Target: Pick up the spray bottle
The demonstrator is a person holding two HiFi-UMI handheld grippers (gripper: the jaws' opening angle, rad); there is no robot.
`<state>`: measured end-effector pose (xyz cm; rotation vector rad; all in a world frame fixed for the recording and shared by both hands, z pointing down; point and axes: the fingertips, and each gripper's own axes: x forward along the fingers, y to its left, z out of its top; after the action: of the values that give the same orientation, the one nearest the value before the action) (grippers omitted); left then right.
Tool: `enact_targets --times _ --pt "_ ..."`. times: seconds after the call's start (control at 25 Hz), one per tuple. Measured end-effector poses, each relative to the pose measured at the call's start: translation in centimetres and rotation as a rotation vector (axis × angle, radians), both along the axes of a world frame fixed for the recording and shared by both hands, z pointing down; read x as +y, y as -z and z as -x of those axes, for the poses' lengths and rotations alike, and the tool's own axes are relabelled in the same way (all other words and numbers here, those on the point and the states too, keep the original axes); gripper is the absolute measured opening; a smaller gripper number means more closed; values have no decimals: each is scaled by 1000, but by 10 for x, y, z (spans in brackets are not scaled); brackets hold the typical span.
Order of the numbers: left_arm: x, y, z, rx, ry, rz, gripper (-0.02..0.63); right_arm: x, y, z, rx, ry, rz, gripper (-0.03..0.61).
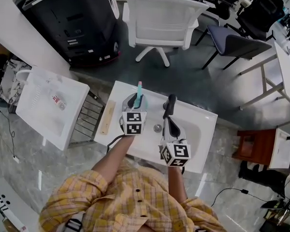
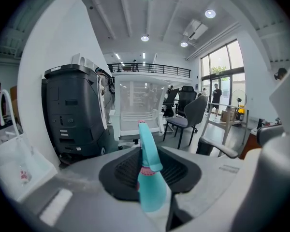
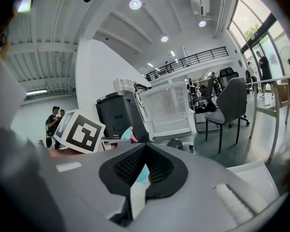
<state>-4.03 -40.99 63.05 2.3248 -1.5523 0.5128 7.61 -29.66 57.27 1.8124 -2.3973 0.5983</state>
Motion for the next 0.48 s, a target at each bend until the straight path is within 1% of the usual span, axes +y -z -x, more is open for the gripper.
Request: enact_targets --times 0.28,0.48 --pt "13 17 4 16 -2 -24 103 8 17 2 0 9 -34 -2" --pt "19 35 3 35 -9 -71 103 10 31 2 2 16 -59 -2"
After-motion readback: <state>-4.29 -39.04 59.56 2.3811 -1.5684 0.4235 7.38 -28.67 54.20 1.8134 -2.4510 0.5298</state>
